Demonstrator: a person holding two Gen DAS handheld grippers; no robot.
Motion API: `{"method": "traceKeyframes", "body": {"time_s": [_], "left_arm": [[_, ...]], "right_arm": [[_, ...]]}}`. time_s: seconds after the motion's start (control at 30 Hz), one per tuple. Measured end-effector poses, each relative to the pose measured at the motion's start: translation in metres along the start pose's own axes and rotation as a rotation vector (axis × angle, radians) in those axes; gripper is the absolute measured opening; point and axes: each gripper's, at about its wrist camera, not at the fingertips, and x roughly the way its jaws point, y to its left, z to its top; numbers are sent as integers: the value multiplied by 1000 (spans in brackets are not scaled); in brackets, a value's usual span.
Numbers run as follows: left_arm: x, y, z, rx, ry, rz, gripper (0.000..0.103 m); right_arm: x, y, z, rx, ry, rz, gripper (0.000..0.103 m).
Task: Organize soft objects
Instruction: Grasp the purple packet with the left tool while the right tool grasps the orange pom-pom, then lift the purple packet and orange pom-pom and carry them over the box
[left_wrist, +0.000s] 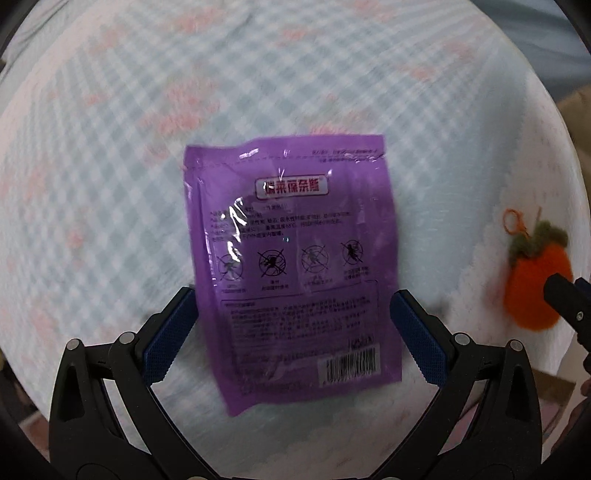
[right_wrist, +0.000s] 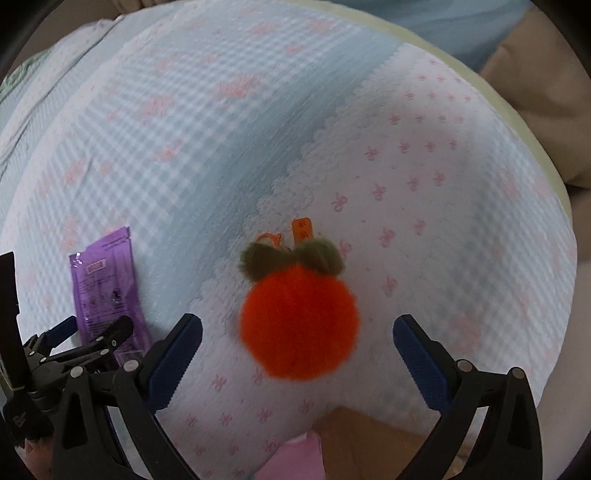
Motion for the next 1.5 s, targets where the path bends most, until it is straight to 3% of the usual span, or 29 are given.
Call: {"method": "traceKeyframes", "body": {"time_s": [0.17,0.4,0.47,0.57,0.7,0.77,0.97,1.27,1.5], "left_arm": [[12,-13,-5,14,-24,59,103],[12,-8,-10,10,-42,38,101],[11,-1,-12,3,-56,29,95],[3,7,-12,1,-71,22,84],[-4,17,-13,10,-75,3,69],[-9,24,-14,20,-82,1,54],[-22,55,-2,35,-95,-36,33],[-47,79,-8,70,-119,-47,30],[-96,96,-13,99,-187,-66,30]], "right_arm": [[29,4,6,-20,55,-4,100],[48,6,5,-7,102,2,58],[51,7,4,-6,113,6,45],[57,6,2,-4,119,8,38],[55,6,-2,5,115,19,35],[52,6,-5,11,105,34,35],[42,14,-8,16,81,73,34],[12,31,-14,34,28,94,34],[-38,38,-32,77,-58,117,34]]}}
